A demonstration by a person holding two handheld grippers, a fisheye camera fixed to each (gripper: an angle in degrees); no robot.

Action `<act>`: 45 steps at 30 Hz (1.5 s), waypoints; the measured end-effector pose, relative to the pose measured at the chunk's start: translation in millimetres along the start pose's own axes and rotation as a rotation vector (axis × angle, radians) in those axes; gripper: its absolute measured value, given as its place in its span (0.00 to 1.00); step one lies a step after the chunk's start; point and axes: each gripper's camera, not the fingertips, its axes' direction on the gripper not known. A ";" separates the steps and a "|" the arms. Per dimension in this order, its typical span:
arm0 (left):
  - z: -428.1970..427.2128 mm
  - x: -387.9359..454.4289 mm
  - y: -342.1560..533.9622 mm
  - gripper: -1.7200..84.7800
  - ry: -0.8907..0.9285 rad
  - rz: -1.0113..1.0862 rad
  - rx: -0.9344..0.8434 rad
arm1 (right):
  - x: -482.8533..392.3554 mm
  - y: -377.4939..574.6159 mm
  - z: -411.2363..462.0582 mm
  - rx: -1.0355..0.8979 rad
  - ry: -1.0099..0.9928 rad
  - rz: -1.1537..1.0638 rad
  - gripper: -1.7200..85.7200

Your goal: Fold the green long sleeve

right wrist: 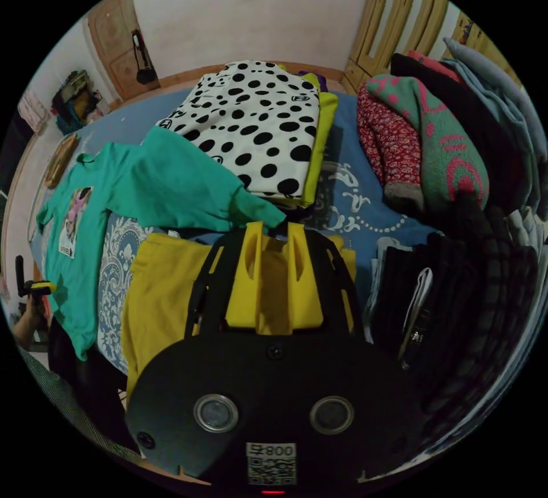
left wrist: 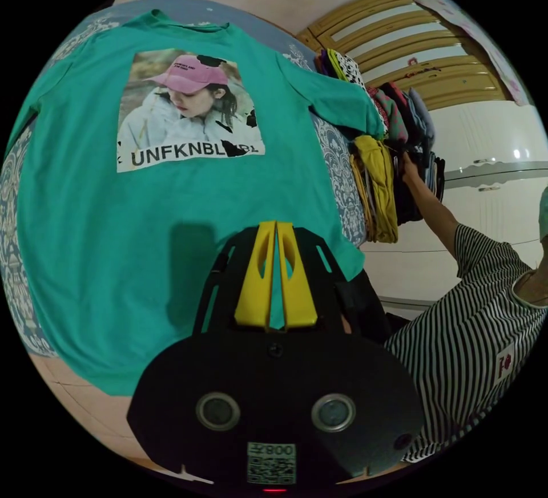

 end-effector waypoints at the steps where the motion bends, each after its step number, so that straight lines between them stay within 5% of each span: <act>1: 1.8 -0.5 -1.0 0.02 -0.003 -0.002 0.000 | 4.0 -2.2 5.5 -0.013 -0.012 0.010 0.12; 14: 0.5 -0.6 -20.4 0.03 0.036 0.025 0.008 | 6.9 4.5 40.7 -0.016 -0.066 -0.053 0.03; 23: -34.5 33.6 -75.6 0.10 0.448 0.185 0.142 | -87.2 50.5 1.4 0.282 -0.630 -0.277 0.02; 31: -70.4 19.8 -110.8 0.16 0.719 0.086 0.162 | -211.4 87.0 87.1 0.144 -0.839 -0.387 0.02; 45: -186.9 -54.3 -113.2 0.04 0.690 -0.074 0.232 | -234.1 87.4 243.1 0.032 -0.922 -0.176 0.02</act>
